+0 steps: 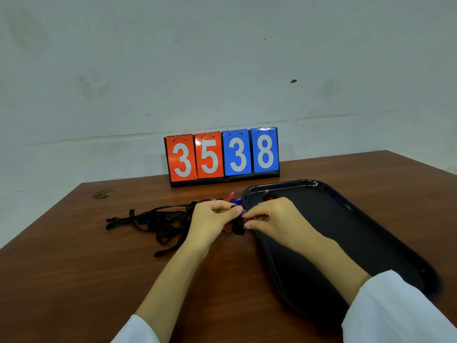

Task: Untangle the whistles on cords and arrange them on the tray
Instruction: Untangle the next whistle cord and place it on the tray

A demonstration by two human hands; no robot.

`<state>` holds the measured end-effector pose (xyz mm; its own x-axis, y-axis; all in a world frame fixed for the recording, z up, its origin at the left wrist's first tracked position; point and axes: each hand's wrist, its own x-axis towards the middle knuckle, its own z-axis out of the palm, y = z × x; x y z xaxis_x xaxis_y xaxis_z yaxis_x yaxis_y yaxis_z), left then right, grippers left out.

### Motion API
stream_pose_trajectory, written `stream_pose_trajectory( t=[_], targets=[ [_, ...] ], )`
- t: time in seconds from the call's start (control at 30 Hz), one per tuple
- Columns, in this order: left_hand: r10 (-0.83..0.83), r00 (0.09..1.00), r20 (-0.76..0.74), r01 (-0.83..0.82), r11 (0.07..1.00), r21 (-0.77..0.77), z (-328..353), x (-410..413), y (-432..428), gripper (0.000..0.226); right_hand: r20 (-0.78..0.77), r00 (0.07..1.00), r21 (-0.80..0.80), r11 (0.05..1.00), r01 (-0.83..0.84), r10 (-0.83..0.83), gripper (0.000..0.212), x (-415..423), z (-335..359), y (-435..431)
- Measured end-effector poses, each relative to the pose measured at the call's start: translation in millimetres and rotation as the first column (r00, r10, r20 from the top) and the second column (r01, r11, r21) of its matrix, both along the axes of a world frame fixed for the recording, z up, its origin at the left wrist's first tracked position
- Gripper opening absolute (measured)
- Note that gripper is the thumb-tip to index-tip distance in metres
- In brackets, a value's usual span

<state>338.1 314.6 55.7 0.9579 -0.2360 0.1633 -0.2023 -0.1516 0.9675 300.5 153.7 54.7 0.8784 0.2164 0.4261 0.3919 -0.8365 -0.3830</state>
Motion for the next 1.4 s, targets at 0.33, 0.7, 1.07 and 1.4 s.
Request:
stream_pose_trajectory(
  t=[0.33, 0.7, 1.07, 1.4],
  targets=[
    [0.126, 0.991, -0.052, -0.133, 0.973, -0.187, -1.8, 1.1, -3.1, 0.012, 0.296, 0.955, -0.089, 0.995, 0.044, -0.015, 0.026, 1.3, -4.5, -4.1],
    [0.191, 0.980, -0.057, -0.199, 0.947, -0.253, -1.1, -0.6, -4.3, 0.021, 0.315, 0.949, -0.106, 0.993, 0.041, -0.005, 0.026, 0.1, -3.8, -3.9],
    [0.069, 0.985, 0.160, -0.077, 0.996, 0.042, -4.0, -1.1, -5.1, 0.012, 0.300, 0.954, -0.127, 0.992, 0.025, 0.014, 0.024, -2.9, -3.3, -5.8],
    [-0.072, 0.850, 0.522, -0.208, 0.864, 0.458, -9.4, -5.7, -7.6, 0.032, 0.262, 0.963, -0.211, 0.977, -0.013, 0.070, 0.017, -4.8, -4.5, -1.4]
  ],
)
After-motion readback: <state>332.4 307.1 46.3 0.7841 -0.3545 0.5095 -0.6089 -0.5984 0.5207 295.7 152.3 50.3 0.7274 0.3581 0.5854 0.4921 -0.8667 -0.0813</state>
